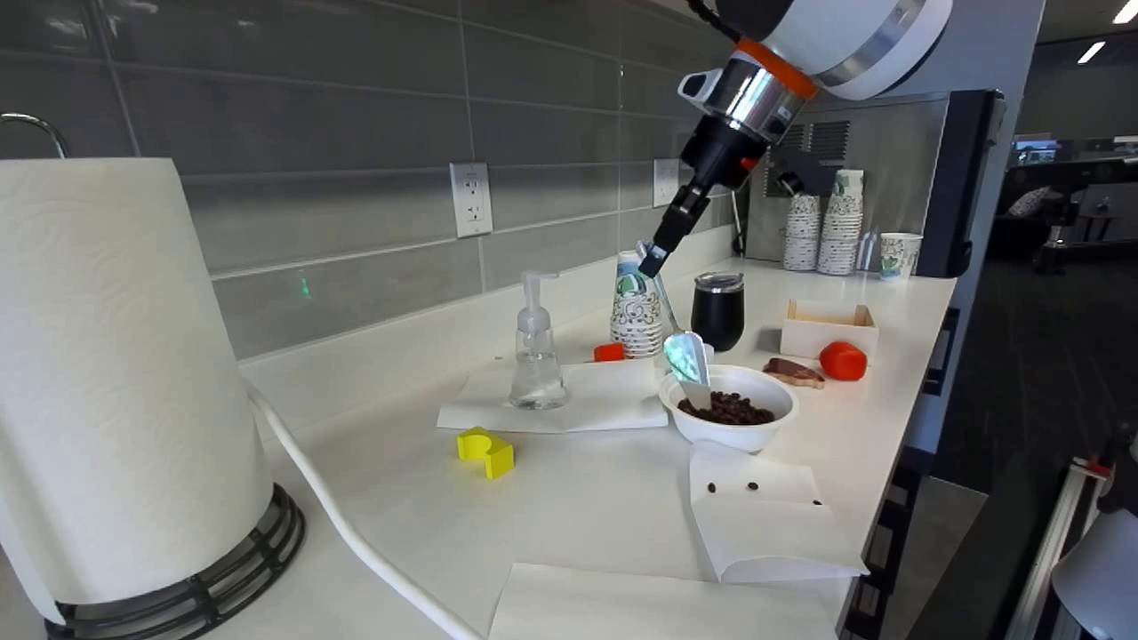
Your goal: Use the spatula to stir the contents in the bowl
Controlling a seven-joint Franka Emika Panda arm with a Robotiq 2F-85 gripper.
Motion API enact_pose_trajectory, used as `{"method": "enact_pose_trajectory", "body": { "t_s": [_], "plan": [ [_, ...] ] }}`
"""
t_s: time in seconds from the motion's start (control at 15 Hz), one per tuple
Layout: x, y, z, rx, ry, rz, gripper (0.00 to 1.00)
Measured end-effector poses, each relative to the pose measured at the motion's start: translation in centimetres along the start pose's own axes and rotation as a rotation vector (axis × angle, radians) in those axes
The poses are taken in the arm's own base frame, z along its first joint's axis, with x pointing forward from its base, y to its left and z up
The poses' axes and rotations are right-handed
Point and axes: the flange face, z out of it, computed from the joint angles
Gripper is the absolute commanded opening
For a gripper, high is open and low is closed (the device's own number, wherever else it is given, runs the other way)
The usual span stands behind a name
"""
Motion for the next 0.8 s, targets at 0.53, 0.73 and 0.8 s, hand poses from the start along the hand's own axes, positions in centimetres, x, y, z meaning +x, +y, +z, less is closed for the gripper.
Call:
{"method": "enact_pose_trajectory", "body": {
  "t_s": [0.53, 0.73, 0.8],
  "plan": [
    [0.3, -0.1, 0.9, -0.136, -0.018, 0.006, 0.01],
    [-0.1, 0.0, 1.3, -0.118, -0.074, -0.017, 0.01],
    [-0.3, 0.0, 1.3, -0.096, -0.096, -0.024, 0.01]
  ]
}}
